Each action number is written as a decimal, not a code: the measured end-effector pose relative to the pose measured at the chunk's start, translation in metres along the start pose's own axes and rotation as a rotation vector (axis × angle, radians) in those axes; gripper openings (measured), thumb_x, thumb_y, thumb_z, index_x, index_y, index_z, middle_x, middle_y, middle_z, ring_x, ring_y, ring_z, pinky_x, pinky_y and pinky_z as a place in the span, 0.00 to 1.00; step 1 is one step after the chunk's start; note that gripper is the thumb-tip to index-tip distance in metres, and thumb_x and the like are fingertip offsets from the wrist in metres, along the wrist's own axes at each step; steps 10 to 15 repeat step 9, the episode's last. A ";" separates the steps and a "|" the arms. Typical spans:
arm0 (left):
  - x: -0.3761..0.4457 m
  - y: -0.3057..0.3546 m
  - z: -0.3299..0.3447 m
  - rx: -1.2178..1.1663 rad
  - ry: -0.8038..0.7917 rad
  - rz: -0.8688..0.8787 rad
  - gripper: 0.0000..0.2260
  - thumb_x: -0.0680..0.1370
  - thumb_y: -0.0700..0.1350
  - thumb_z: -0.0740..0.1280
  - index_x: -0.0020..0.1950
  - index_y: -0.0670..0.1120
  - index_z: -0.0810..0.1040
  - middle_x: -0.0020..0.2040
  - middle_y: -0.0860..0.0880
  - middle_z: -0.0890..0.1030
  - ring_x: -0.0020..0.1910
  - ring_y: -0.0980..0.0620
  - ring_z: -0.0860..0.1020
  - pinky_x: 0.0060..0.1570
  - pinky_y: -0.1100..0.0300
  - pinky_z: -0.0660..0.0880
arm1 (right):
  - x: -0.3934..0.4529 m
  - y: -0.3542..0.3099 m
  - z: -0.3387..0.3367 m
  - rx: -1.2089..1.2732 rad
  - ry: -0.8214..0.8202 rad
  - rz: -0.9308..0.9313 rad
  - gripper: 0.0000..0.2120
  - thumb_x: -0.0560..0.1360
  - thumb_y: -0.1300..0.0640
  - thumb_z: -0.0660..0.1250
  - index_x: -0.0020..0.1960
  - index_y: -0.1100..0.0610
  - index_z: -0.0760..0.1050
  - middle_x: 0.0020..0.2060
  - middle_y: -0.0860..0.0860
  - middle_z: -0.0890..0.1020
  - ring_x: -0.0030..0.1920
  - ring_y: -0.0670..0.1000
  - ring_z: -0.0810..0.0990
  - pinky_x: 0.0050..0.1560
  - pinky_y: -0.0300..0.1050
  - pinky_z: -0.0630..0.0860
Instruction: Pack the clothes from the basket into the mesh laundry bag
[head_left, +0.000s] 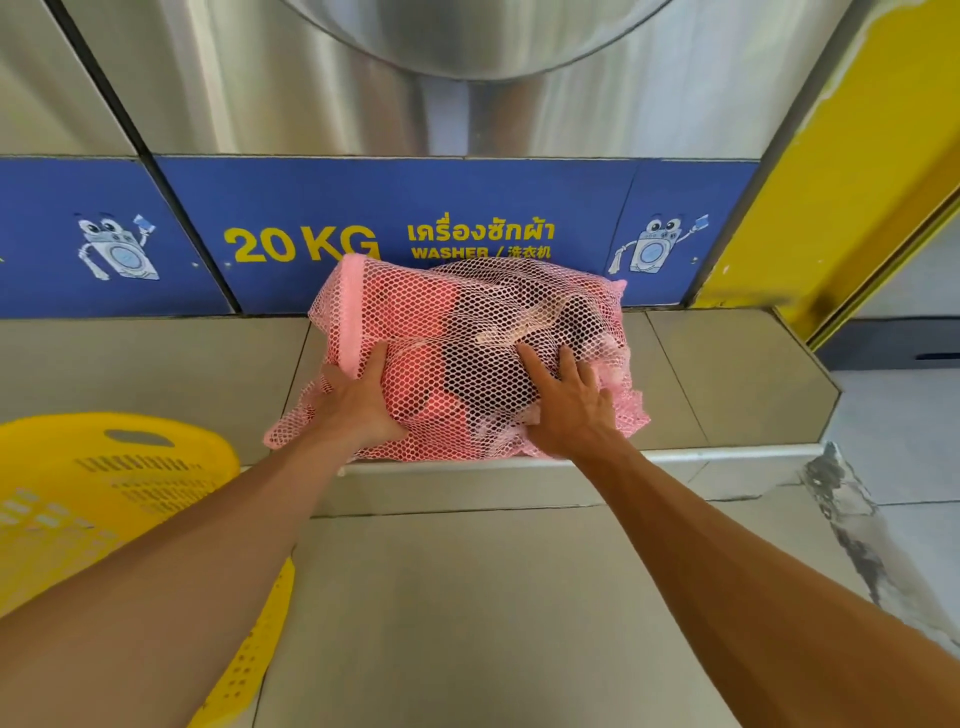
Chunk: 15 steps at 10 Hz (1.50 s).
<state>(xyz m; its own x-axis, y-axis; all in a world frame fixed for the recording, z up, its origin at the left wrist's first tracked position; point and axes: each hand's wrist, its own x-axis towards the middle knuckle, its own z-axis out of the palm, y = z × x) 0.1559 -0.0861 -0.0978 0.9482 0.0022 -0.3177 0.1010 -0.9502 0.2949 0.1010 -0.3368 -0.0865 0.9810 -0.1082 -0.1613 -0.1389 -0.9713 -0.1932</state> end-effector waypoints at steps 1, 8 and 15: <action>-0.013 0.013 -0.008 -0.039 -0.066 -0.052 0.56 0.64 0.57 0.78 0.76 0.64 0.38 0.79 0.41 0.42 0.77 0.32 0.51 0.73 0.35 0.59 | -0.010 -0.003 -0.011 -0.017 -0.004 0.005 0.48 0.75 0.48 0.75 0.83 0.38 0.46 0.84 0.58 0.45 0.83 0.68 0.47 0.77 0.75 0.55; -0.018 0.024 -0.047 0.001 -0.248 0.217 0.45 0.71 0.53 0.75 0.81 0.58 0.51 0.76 0.47 0.64 0.73 0.44 0.66 0.71 0.43 0.67 | -0.017 -0.013 -0.012 0.126 -0.076 0.077 0.44 0.78 0.52 0.72 0.83 0.37 0.48 0.85 0.54 0.45 0.84 0.65 0.44 0.79 0.70 0.50; -0.041 0.046 -0.090 -0.023 -0.303 0.219 0.43 0.72 0.54 0.74 0.81 0.55 0.53 0.78 0.46 0.62 0.75 0.45 0.65 0.73 0.45 0.66 | -0.025 -0.028 -0.059 0.133 -0.090 0.062 0.43 0.79 0.53 0.72 0.83 0.39 0.49 0.85 0.55 0.48 0.83 0.65 0.46 0.79 0.69 0.53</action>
